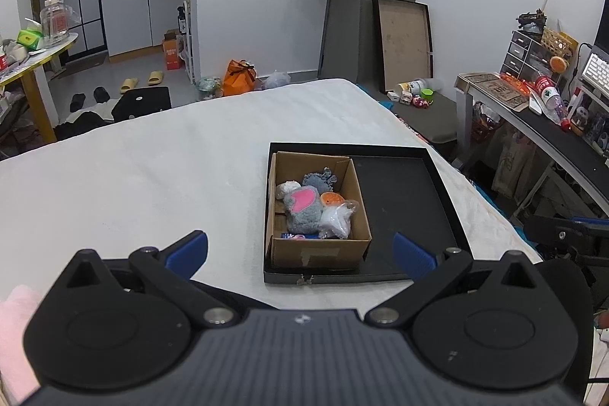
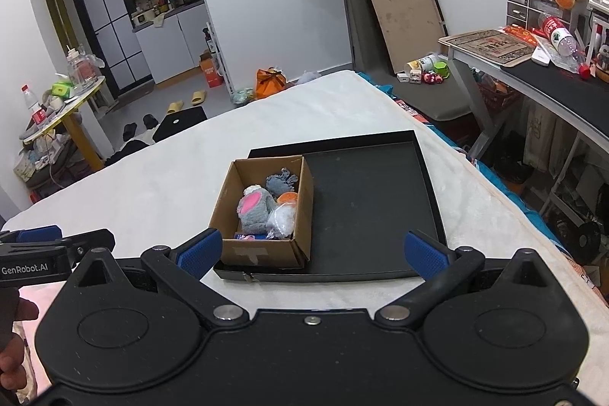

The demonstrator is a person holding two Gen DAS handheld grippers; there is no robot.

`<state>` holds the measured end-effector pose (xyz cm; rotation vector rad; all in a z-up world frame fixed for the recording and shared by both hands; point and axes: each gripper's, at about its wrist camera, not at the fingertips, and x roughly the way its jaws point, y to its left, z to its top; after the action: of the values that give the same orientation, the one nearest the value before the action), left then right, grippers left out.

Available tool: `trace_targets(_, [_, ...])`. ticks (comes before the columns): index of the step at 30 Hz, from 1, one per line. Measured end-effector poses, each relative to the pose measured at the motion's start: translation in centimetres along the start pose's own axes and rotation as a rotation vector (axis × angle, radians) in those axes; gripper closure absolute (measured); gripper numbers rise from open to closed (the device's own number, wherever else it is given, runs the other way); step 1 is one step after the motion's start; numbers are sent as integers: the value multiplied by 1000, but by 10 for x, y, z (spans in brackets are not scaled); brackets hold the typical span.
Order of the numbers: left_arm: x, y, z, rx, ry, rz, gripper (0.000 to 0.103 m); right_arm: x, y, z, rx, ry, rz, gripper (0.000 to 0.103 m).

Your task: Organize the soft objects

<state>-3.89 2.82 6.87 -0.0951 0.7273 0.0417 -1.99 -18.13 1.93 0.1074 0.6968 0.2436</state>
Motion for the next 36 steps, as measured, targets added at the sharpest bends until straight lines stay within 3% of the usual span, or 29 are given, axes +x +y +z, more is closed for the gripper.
trace_targets(36, [3, 0, 1, -13, 20, -12, 0, 3, 0, 2, -19, 22, -12, 0])
